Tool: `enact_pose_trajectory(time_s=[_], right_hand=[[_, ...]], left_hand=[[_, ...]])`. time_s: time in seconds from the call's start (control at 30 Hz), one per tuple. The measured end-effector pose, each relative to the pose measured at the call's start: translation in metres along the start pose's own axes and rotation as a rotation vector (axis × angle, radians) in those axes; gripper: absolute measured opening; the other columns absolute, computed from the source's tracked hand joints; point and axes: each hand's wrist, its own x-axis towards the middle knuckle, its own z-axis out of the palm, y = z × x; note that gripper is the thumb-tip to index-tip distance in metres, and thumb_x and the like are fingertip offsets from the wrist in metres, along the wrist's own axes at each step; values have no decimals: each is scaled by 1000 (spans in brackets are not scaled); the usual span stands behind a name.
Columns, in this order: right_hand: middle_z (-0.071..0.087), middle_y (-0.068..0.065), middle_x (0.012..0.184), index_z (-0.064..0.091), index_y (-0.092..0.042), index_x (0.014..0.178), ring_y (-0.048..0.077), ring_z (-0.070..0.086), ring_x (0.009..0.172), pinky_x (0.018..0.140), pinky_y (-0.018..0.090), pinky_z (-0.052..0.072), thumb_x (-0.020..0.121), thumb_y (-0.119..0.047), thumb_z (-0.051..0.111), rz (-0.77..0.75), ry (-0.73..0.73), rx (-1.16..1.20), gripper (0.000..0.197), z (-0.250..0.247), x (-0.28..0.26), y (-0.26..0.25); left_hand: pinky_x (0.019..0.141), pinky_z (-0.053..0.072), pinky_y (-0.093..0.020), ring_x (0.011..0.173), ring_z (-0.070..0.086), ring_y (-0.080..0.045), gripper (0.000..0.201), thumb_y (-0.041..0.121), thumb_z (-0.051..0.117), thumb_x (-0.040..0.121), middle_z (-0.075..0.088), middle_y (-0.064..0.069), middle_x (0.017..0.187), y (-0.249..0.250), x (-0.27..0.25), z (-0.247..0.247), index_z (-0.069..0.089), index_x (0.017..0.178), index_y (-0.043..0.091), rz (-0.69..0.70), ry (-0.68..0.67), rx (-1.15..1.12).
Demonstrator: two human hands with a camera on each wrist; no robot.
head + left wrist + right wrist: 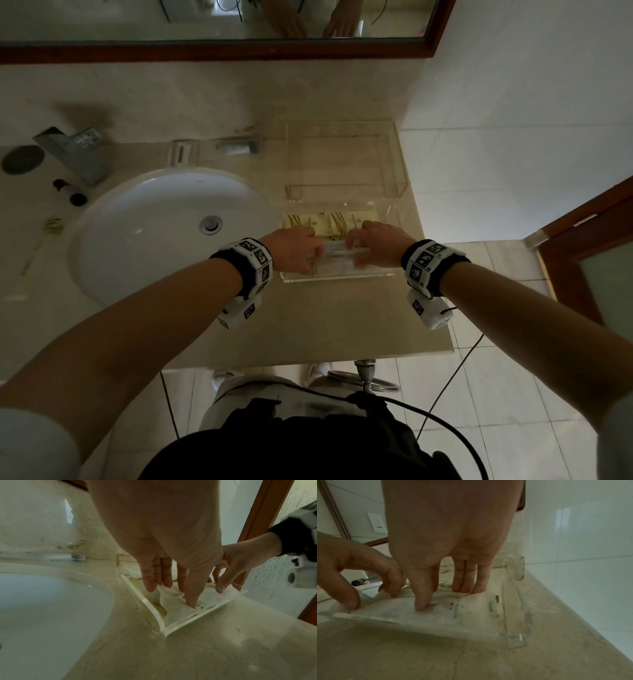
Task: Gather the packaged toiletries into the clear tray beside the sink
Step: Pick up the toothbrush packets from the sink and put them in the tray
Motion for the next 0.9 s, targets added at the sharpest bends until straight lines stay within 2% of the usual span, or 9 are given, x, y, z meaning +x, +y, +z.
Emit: enact_pose_trajectory(time_s=[0.2,0.33,0.43,0.53,0.63,0.73,0.9], right_hand=[[46,-4,98,54,-34,112,20,49,91,76,30,38,82,-39,67,20,-7,4,34,1,3,-2],[45,-4,96,54,-33,113,21,50,92,78,31,40,83,-39,67,24,-5,-13,34,1,4,-3],[45,-5,96,54,-33,114,20,50,91,75,30,38,83,-39,66,25,2,-31,34,-1,3,-5],[47,-5,98,55,-32,114,18,50,91,74,29,36,83,-41,65,18,10,-52,34,-4,2,-7],[52,-3,106,56,-30,113,17,50,93,75,28,37,82,-42,66,21,53,-27,35,-9,3,-10],[53,-1,110,56,-30,113,19,52,100,77,28,39,81,-42,67,36,107,0,37,-17,7,-14],[48,1,126,51,-33,124,22,45,116,89,35,42,80,-41,69,52,144,73,49,-33,22,-36]], left_hand=[[71,41,-31,101,46,-21,35,32,60,87,45,-4,116,0,3,0,49,119,22,-9,8,66],[78,47,-35,105,49,-23,34,31,57,90,46,-3,119,0,3,-5,50,121,20,-1,-22,121],[86,49,-38,114,46,-23,33,35,50,95,48,2,128,0,3,-6,52,123,19,46,-44,157],[87,48,-38,111,50,-21,38,37,57,90,51,0,124,-4,1,-6,54,124,21,38,19,126],[87,48,-35,109,52,-17,39,45,56,88,52,4,120,-13,-1,-6,55,122,25,-16,107,-52],[87,46,-33,107,51,-14,39,47,58,86,51,4,118,-20,-7,-9,56,121,28,-72,205,-156],[96,43,-38,117,47,-17,41,47,63,83,51,4,126,-43,-27,-15,57,119,29,-149,372,-261]])
